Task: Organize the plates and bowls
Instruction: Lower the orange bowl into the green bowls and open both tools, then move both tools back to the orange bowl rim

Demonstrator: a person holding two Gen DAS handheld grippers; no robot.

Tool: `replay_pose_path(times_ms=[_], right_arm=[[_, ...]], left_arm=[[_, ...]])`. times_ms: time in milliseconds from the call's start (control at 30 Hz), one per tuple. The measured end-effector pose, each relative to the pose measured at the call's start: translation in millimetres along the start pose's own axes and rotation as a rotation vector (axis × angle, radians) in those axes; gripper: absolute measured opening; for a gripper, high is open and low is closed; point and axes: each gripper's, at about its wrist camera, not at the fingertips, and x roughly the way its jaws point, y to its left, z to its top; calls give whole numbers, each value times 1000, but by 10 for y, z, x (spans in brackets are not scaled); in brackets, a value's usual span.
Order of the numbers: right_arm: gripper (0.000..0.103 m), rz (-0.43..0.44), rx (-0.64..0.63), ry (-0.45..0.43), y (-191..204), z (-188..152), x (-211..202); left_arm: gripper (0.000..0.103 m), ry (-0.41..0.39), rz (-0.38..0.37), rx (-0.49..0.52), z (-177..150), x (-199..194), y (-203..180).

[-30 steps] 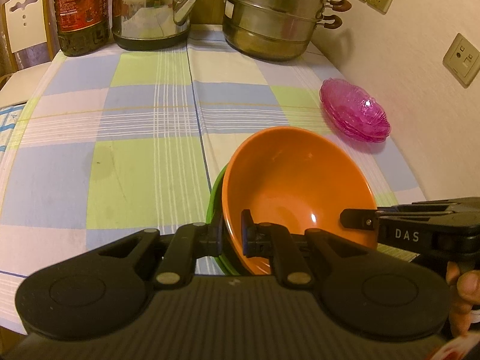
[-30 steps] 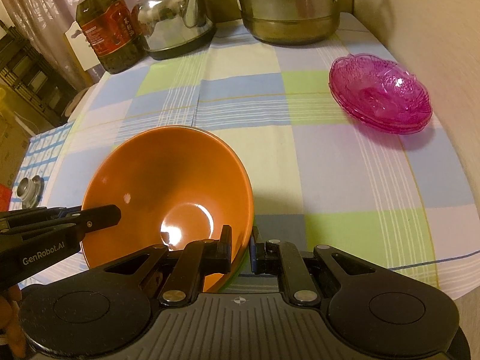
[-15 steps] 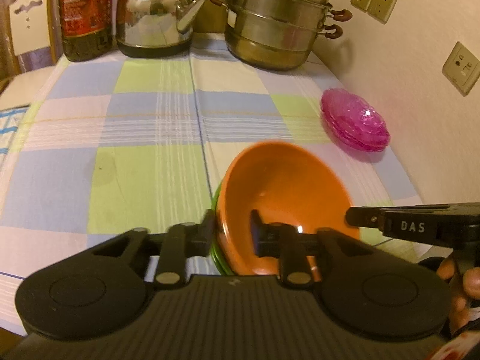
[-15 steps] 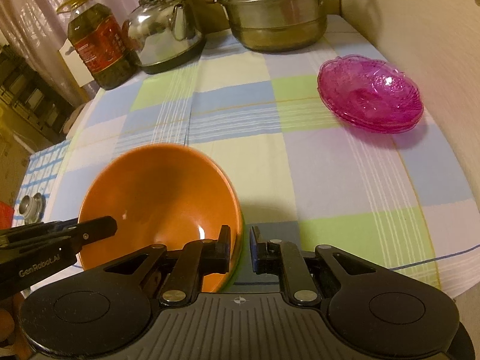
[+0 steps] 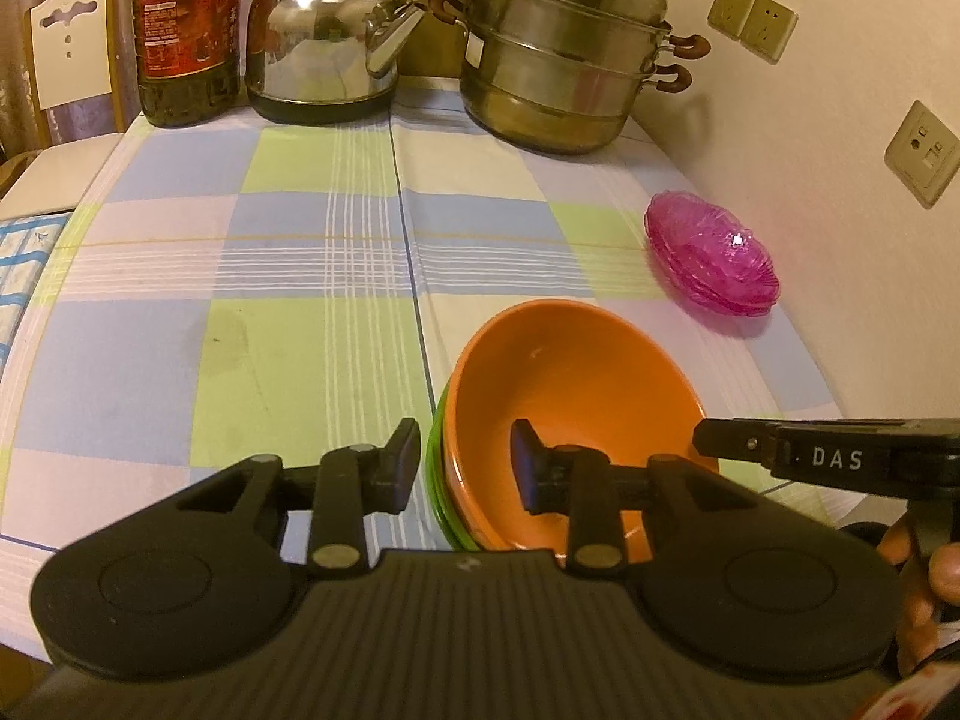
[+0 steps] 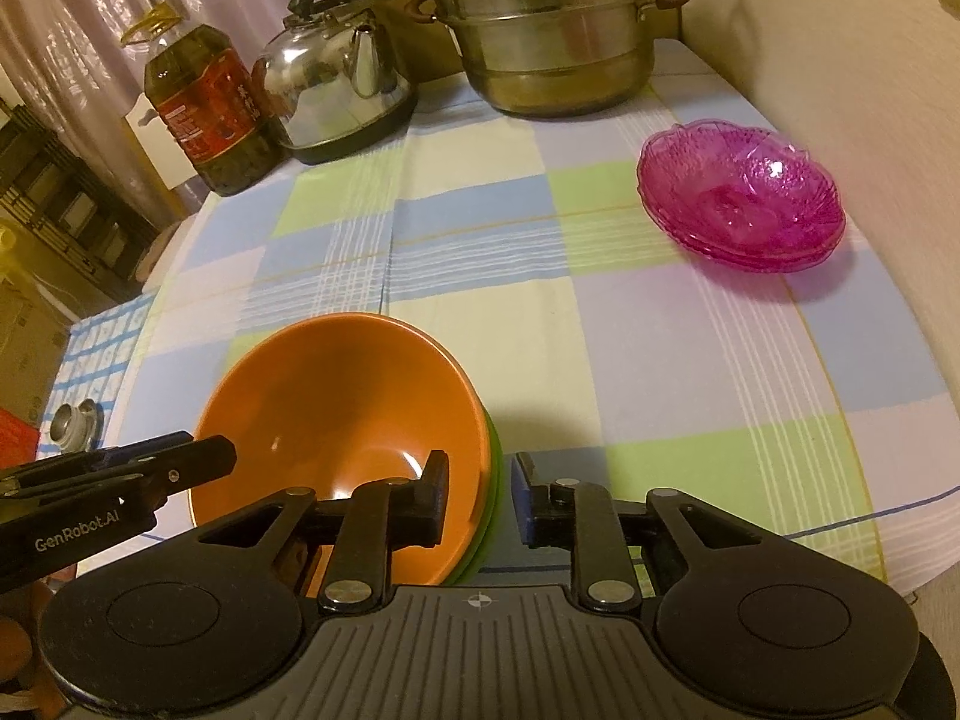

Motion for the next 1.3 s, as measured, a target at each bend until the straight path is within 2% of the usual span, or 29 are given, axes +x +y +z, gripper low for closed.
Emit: replay_pose_path(times_ms=[200, 533, 767, 833, 1300], right_arm=[[26, 5, 4, -10, -4, -29, -83], [31, 3, -1, -28, 27, -144, -266], [35, -27, -27, -37, 64, -242, -377], [37, -30, -34, -41, 75, -270, -410], [38, -74, -104, -76, 196, -445, -618]], left_arm=[[31, -8, 6, -1, -44, -75, -16], [64, -46, 26, 2, -148, -273, -57], [72, -62, 28, -24, -257, -394, -35], [82, -67, 30, -24, -278, -428, -42], [82, -101, 36, -21, -436, -675, -84]])
